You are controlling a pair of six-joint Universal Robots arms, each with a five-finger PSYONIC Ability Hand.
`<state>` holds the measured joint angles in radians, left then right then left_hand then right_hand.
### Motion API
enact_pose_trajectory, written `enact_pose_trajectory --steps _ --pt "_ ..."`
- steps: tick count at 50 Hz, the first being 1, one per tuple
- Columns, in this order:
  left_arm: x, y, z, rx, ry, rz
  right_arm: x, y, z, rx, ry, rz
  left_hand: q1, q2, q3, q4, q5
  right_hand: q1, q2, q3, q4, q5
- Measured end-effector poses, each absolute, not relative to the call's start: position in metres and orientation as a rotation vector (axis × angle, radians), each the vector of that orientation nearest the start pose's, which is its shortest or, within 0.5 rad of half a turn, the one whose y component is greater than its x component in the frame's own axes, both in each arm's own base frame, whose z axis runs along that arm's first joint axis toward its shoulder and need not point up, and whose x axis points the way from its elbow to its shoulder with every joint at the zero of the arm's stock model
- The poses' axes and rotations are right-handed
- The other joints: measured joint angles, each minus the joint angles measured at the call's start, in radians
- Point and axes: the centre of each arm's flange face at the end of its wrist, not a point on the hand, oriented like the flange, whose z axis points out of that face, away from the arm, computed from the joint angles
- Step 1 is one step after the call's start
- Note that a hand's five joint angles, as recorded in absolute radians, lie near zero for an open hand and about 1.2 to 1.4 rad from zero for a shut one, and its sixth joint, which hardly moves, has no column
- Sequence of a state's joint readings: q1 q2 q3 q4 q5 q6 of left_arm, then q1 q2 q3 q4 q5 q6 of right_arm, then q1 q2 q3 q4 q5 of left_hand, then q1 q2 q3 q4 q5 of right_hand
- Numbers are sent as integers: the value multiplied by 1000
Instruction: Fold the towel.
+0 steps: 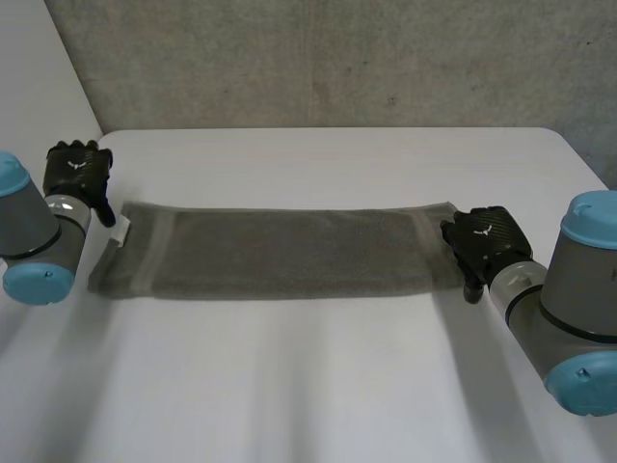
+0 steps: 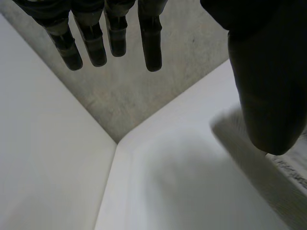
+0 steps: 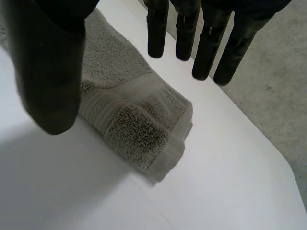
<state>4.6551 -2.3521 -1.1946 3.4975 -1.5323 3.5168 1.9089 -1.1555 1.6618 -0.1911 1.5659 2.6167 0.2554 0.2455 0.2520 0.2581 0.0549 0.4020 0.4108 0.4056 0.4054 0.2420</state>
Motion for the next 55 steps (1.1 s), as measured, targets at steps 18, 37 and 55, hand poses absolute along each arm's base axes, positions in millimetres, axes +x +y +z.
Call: enact_pose_trajectory --steps 18,37,55 --pt "-175 -363 176 529 2288 -2042 219 -315 129 -1086 2493 -1871 0 0 0 0 0 61 52 62 64 64" --pt "-197 -318 165 552 2410 -2088 214 -336 114 -951 2409 -1887 0 0 0 0 0 654 623 630 637 630" --pt "-201 -311 158 567 2375 -2131 202 -350 115 -802 2406 -1857 0 0 0 0 0 918 879 903 928 911"
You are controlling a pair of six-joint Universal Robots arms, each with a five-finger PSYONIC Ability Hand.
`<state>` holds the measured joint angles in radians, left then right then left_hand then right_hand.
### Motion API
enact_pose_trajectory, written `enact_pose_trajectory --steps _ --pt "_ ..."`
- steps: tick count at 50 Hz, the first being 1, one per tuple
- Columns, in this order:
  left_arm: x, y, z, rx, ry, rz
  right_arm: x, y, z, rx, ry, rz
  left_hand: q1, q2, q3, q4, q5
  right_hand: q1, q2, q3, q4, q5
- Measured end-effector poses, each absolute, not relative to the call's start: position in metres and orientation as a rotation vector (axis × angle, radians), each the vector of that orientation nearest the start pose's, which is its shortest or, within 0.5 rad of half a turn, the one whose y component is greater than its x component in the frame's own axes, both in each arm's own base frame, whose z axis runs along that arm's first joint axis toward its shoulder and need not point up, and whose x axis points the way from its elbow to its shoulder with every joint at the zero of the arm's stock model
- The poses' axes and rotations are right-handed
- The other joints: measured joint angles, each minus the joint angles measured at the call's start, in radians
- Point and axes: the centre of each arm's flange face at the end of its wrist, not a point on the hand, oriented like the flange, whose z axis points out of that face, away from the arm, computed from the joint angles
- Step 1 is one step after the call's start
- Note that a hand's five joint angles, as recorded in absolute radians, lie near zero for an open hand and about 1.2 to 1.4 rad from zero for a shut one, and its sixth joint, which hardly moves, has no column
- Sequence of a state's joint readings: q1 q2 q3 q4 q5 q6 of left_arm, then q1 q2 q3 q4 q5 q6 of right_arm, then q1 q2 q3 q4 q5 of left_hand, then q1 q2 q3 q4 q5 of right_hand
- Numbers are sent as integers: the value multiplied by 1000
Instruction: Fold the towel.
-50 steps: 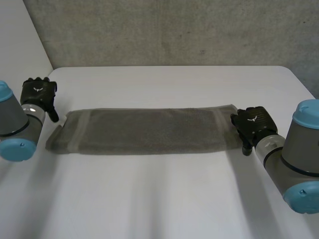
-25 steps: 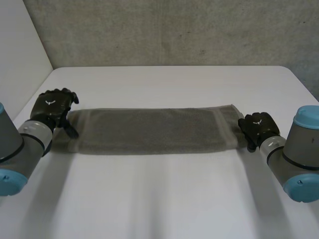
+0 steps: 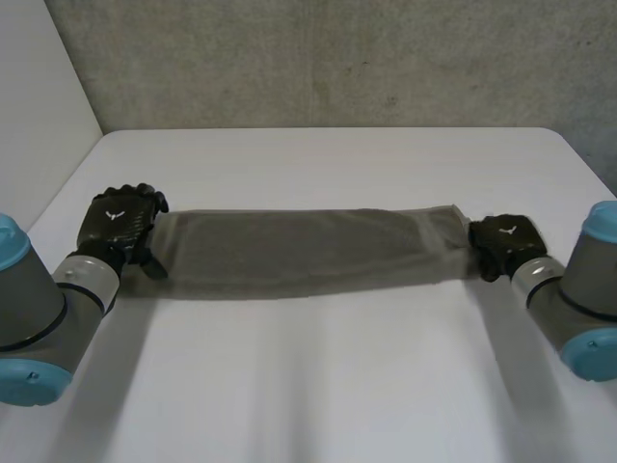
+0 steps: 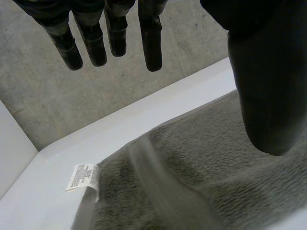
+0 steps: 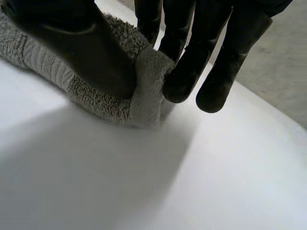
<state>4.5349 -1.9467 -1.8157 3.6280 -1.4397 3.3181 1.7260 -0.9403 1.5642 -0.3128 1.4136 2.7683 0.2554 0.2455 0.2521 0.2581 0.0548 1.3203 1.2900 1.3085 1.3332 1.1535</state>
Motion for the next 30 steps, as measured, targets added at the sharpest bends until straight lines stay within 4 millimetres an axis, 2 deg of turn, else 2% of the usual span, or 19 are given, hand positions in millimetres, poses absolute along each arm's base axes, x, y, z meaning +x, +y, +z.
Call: enact_pose_trajectory --steps 4,8,9,12,15,18,21,22,23,25,26,27,28,30 --pt "-200 -312 158 560 2371 -2132 181 -359 134 -748 2438 -1908 0 0 0 0 0 3 0 5 0 0" --pt "-198 -314 158 552 2368 -2132 152 -370 154 -702 2490 -1964 0 0 0 0 0 5 3 5 0 0" --pt "-198 -314 158 550 2367 -2131 138 -376 164 -695 2516 -1993 0 0 0 0 0 5 3 5 0 0" --pt "-197 -314 158 548 2366 -2132 119 -385 179 -716 2551 -2045 0 0 0 0 0 6 3 5 1 0" --pt "-197 -314 159 547 2364 -2134 109 -392 195 -766 2568 -2092 0 0 0 0 0 6 3 6 1 0" --pt "-197 -314 159 547 2361 -2136 111 -397 210 -820 2552 -2133 0 0 0 0 0 6 4 8 1 0" --pt "-197 -314 160 549 2361 -2138 132 -395 227 -877 2476 -2172 0 0 0 0 0 8 9 15 1 0" --pt "-198 -314 160 550 2361 -2139 149 -392 236 -903 2417 -2189 0 0 0 0 0 9 9 18 1 0" --pt "-198 -314 160 550 2360 -2139 155 -391 239 -912 2395 -2195 0 0 0 0 0 9 9 18 1 0" --pt "-198 -314 160 552 2361 -2139 193 -380 252 -955 2276 -2217 0 0 0 0 0 9 14 21 1 0" --pt "-198 -314 160 551 2361 -2139 201 -377 254 -963 2252 -2221 0 0 0 0 0 9 14 21 1 0" --pt "-198 -313 160 551 2362 -2138 225 -368 260 -988 2183 -2227 0 0 0 0 0 9 14 22 1 0" --pt "-198 -313 159 551 2362 -2137 238 -362 262 -1003 2145 -2227 0 0 0 0 0 9 14 23 1 0" --pt "-197 -313 159 549 2364 -2134 288 -337 268 -1057 2015 -2218 0 0 0 0 0 9 16 24 1 0"
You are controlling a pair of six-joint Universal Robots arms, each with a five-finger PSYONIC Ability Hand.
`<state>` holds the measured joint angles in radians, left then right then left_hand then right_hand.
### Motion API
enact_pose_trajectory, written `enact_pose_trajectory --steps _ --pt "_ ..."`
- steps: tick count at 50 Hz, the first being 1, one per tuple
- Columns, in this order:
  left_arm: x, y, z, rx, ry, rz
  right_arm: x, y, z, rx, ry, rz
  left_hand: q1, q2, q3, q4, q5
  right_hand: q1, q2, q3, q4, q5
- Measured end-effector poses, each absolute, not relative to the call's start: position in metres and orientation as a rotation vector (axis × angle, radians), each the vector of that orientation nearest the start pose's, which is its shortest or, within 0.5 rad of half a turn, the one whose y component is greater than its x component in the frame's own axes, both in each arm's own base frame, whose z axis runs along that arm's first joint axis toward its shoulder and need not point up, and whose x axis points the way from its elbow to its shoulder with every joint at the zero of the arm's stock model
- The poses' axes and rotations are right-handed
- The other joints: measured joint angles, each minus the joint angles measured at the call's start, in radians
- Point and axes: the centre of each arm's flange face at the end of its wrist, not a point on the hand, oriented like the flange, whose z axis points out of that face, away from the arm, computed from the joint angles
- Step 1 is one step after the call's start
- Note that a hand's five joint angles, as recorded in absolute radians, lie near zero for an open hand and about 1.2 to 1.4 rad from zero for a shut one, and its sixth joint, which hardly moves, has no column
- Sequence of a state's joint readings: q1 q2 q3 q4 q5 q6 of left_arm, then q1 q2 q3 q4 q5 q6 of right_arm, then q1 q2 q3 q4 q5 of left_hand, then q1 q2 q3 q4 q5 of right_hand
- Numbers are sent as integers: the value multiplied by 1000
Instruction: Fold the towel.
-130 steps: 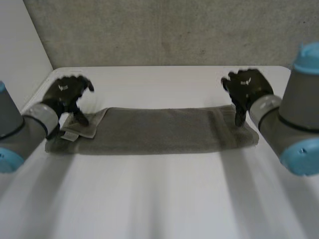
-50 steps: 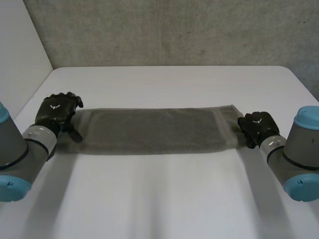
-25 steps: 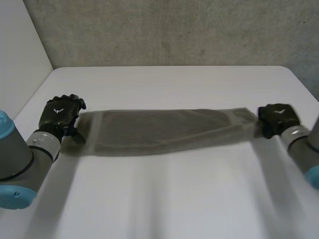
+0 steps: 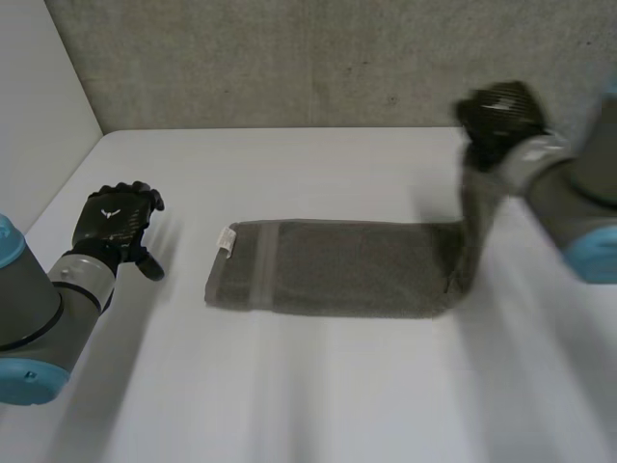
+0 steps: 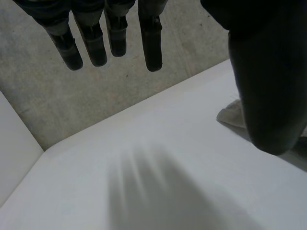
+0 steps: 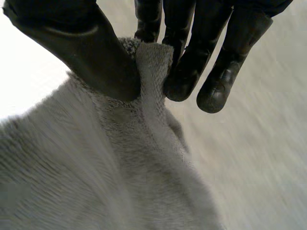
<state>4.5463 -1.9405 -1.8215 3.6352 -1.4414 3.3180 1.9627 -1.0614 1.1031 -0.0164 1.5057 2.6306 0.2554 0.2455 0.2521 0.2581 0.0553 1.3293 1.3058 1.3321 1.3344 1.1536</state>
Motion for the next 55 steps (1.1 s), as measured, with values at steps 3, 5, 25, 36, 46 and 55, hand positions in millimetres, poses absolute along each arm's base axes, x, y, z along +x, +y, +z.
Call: enact_pose_trajectory --steps 3,5,25,36,46,55 --pt "-197 -313 158 546 2363 -2134 344 -303 265 -1130 1877 -2180 0 0 0 0 0 0 2 0 4 0" --pt "-196 -313 158 544 2359 -2136 373 -282 259 -1173 1811 -2148 0 0 0 0 0 0 2 0 4 0" --pt "-197 -310 154 555 2361 -2137 439 -218 168 -1416 1840 -1970 0 0 0 0 0 -1100 -1064 -1086 -1077 -1096" --pt "-201 -307 153 573 2368 -2137 352 -246 165 -1287 2131 -1862 0 0 0 0 0 -1005 -983 -1017 -1020 -998" --pt "-202 -305 151 582 2376 -2130 306 -260 133 -1110 2284 -1713 0 0 0 0 0 -818 -788 -816 -817 -803" --pt "-205 -303 150 595 2384 -2127 296 -265 116 -1065 2287 -1750 0 0 0 0 0 -241 -203 -233 -232 -237"
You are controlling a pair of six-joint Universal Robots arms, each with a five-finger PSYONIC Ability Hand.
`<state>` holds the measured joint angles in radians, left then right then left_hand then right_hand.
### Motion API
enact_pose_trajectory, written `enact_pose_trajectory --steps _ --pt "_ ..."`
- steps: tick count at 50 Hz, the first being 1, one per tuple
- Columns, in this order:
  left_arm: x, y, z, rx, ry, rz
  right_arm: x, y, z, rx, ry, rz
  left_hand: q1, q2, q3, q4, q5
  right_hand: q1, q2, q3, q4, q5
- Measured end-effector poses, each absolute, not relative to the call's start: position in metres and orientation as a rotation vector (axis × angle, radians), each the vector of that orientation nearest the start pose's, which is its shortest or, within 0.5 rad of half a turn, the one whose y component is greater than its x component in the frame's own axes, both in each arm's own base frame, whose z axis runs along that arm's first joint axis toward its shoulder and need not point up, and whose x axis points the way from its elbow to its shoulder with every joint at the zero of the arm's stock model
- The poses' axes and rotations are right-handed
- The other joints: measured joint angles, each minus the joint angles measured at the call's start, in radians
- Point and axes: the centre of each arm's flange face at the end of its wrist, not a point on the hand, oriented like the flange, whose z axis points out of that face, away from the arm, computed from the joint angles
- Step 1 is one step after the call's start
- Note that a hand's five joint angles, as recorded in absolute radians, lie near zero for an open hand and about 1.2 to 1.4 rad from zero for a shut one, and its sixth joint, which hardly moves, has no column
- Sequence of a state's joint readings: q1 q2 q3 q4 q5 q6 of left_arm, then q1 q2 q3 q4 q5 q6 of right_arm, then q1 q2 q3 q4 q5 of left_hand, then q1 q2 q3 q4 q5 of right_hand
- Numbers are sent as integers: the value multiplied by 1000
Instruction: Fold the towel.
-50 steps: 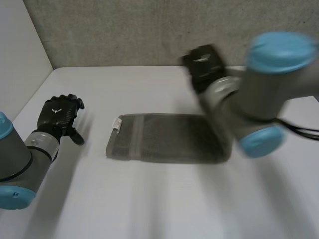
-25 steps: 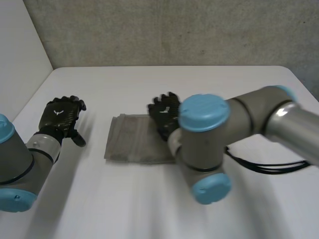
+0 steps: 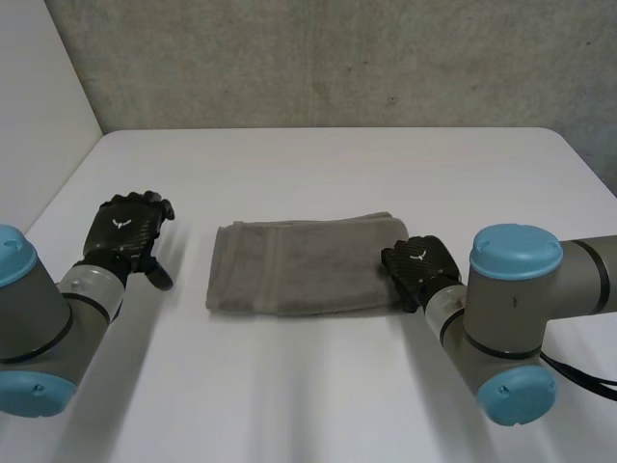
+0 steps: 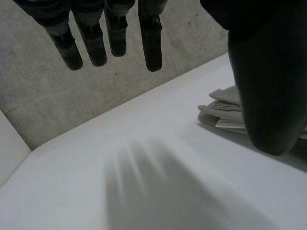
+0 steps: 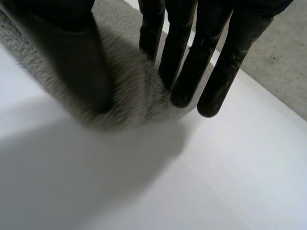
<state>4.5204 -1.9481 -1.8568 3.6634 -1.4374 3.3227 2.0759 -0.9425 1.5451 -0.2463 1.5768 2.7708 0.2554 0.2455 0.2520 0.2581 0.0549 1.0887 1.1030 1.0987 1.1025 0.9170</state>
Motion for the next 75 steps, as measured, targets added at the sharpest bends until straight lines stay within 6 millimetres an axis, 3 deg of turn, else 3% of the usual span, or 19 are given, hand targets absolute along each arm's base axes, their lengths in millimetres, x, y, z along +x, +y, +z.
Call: enact_pose_trajectory --steps 3,12,18,23,26,31,35,40,42,44,50,63,69,75 --pt "-205 -302 149 595 2384 -2126 293 -268 114 -1055 2280 -1775 0 0 0 0 0 160 135 200 199 193" --pt "-205 -302 150 593 2384 -2125 277 -278 118 -1022 2312 -1814 0 0 0 0 0 183 137 218 231 210" --pt "-205 -301 150 592 2383 -2127 254 -291 147 -1009 2326 -1920 0 0 0 0 0 197 137 219 231 210" --pt "-207 -301 151 597 2382 -2131 253 -298 179 -1057 2244 -2040 0 0 0 0 0 204 137 219 232 210" --pt "-209 -300 151 606 2382 -2136 266 -295 198 -1095 2157 -2086 0 0 0 0 0 207 137 223 232 211" --pt "-212 -297 152 619 2380 -2144 317 -267 214 -1200 1971 -2058 0 0 0 0 0 208 148 227 235 216" --pt "-214 -296 153 624 2378 -2149 356 -233 203 -1300 1874 -1957 0 0 0 0 0 208 157 228 235 217" --pt "-215 -296 161 626 2353 -2180 384 -195 176 -1412 1821 -1820 0 0 0 0 0 207 152 221 228 210" --pt "-216 -297 165 626 2338 -2199 388 -187 168 -1436 1817 -1789 0 0 0 0 0 58 22 60 58 68" --pt "-218 -297 174 630 2309 -2235 391 -180 159 -1461 1824 -1757 0 0 0 0 0 -263 -290 -263 -265 -256" --pt "-231 -296 198 636 2246 -2352 382 -183 165 -1411 1893 -1795 0 0 0 -1 0 -822 -849 -832 -834 -856" --pt "-281 -285 246 557 2330 -2684 333 -221 232 -993 2001 -1985 0 0 0 -1 0 -856 -859 -853 -845 -859" --pt "-309 -273 231 625 2488 -2640 314 -242 230 -899 2074 -1978 0 0 0 -1 0 -856 -859 -853 -847 -859" --pt "-330 -260 186 722 2678 -2438 308 -256 197 -834 2166 -1829 0 0 0 -1 0 -857 -859 -853 -847 -859"
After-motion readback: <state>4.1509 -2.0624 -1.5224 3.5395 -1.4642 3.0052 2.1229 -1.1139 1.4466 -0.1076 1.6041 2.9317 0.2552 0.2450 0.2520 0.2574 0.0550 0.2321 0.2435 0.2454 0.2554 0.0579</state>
